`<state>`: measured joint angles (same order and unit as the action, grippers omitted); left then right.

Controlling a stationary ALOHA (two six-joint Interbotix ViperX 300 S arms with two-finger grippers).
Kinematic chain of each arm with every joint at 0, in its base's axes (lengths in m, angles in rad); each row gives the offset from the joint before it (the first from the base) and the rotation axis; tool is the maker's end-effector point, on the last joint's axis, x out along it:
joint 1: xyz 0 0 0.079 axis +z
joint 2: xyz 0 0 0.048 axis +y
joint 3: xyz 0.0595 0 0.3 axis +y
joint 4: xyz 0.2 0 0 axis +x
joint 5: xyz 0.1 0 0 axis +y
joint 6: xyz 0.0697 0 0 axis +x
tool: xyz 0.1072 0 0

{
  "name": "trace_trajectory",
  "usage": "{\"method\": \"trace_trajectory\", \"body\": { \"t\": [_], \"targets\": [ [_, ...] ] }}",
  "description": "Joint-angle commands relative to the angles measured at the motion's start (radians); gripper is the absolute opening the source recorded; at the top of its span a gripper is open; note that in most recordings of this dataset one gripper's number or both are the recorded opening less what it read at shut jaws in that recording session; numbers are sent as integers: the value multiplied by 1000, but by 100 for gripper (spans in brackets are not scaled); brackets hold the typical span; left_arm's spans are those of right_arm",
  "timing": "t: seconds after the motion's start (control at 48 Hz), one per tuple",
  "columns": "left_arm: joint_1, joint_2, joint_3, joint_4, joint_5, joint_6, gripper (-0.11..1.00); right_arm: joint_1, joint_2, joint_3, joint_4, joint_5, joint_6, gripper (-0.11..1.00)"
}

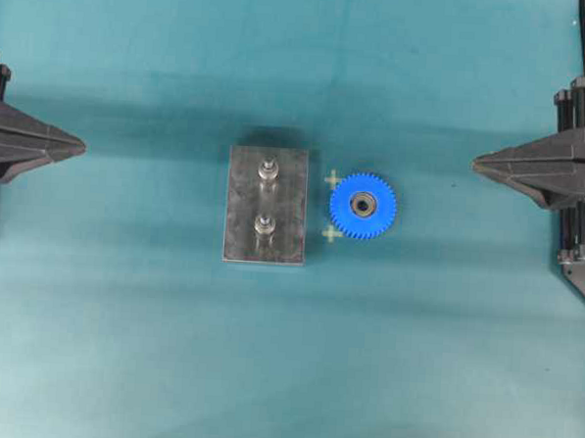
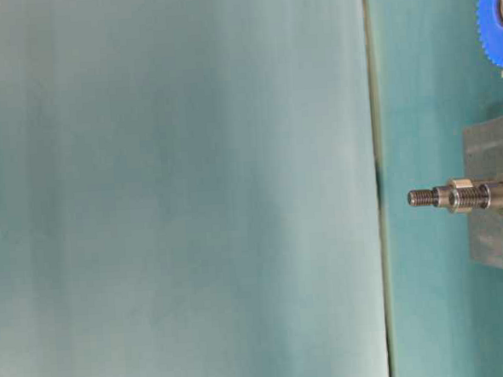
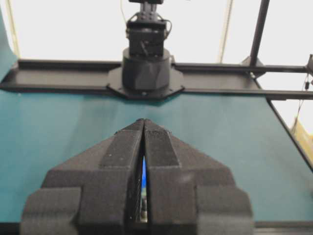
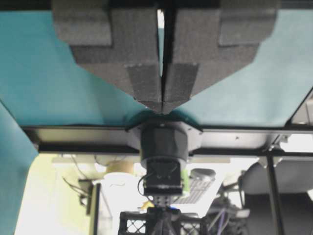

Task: Fit the large gear onto the shaft.
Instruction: 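Move both grippers inward from rest toward the metal plate, then lower the right gripper over the blue gear and grip its rim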

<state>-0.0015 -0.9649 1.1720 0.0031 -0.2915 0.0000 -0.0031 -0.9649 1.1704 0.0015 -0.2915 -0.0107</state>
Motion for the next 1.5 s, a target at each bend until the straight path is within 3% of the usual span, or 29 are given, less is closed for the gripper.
{"method": "trace_trajectory", "body": {
  "t": [0.0, 0.187, 0.354, 0.666, 0.77, 0.916, 1.186, 1.478],
  "targets": [
    [8, 25, -11, 3, -11, -49, 0, -5, 5, 26, 8, -15, 18, 1],
    [12, 44, -26, 5, -5, -94, 0, -6, -49, 74, 164, 28, 146, 1],
    [12, 129, -52, 5, 51, -94, 0, -29, -71, 46, 153, 232, 167, 1],
    [-8, 383, -146, 6, 282, -101, 0, -103, -37, -81, 146, 690, 167, 1],
    [-8, 425, -167, 8, 313, -100, 0, -109, -8, -97, 146, 787, 169, 1],
    [-8, 446, -179, 8, 351, -101, 0, -112, 78, -117, 133, 799, 167, 1],
    [-18, 492, -224, 8, 439, -100, 0, -163, 276, -190, 35, 799, 167, 1],
    [-28, 508, -232, 9, 442, -104, 0, -189, 517, -310, 46, 818, 161, 1]
  ]
}}
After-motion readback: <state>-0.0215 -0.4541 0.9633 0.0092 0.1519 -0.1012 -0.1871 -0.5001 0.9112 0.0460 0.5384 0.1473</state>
